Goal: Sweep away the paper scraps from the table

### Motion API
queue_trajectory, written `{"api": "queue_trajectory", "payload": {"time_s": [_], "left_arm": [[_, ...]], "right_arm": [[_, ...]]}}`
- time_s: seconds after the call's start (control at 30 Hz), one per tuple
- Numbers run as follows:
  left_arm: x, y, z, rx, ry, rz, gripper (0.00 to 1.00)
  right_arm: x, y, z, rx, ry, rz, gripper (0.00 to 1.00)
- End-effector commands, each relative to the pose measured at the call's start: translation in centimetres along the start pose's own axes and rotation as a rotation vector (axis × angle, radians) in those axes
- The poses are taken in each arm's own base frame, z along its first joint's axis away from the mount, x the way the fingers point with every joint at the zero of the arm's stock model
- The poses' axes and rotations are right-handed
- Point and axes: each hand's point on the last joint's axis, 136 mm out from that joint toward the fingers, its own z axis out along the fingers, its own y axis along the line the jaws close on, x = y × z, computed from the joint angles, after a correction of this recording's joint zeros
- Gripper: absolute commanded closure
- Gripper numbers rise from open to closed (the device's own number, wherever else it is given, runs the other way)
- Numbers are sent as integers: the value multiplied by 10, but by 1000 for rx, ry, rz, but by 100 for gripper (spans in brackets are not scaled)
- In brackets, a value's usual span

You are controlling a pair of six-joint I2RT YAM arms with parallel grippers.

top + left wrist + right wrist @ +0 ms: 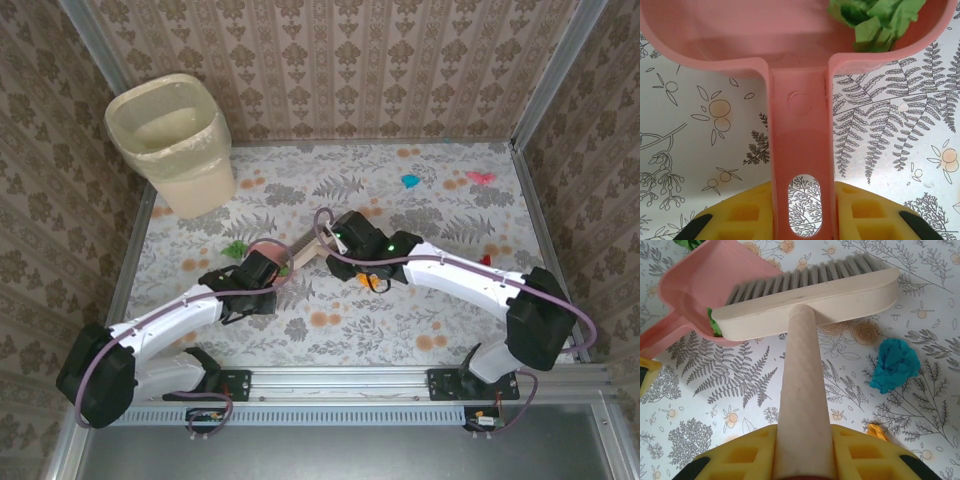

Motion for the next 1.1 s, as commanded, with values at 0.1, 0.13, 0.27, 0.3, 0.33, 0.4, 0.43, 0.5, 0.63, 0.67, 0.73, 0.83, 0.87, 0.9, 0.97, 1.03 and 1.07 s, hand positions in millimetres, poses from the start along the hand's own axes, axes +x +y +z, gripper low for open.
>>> {"api": "queue_trajectory", "payload": {"time_s": [0.1,0.13,0.27,0.3,0.33,0.4,0.43,0.5,0.63,0.67,0.73,0.83,0.87,0.9,0.97,1.03,1.07], "left_arm": [[5,-7,-2,12,-4,55,100],[4,-8,-2,12,-8,61,100],[0,-14,-7,16,-29,79,100],[0,-15,-7,16,-32,83,100],[-2,-16,-8,18,-39,86,100],[-4,-19,-10,20,-50,93,100],[-4,-20,-11,21,-54,96,100],[-7,-22,-13,25,-68,103,100],[-13,-27,-20,25,-101,109,100],[-15,-29,-22,29,-108,112,100],[-18,-33,-26,32,-116,116,100],[-24,-39,-34,41,-130,121,100],[-25,-40,-37,46,-131,115,100],[-27,-42,-40,50,-133,109,100],[-31,-46,-47,64,-133,103,100],[-36,-50,-55,77,-137,100,100],[-39,-52,-60,81,-139,99,100]], "right_arm": [[-30,-10,-40,23,-230,13,100],[-32,-15,-44,35,-262,20,100],[-28,-45,-58,115,-375,77,100],[-27,-54,-62,133,-402,104,100],[-23,-62,-64,144,-418,125,100],[-15,-84,-70,184,-475,200,100],[-9,-95,-71,205,-497,239,100],[4,-116,-74,241,-548,314,100],[25,-136,-77,307,-599,356,100],[29,-139,-77,320,-609,361,100],[35,-144,-77,337,-627,377,100],[43,-150,-73,354,-639,407,100],[45,-152,-71,356,-641,417,100],[46,-153,-68,358,-638,419,100],[47,-154,-65,367,-625,417,100],[48,-155,-63,372,-619,422,100],[48,-154,-62,362,-623,422,100]]}}
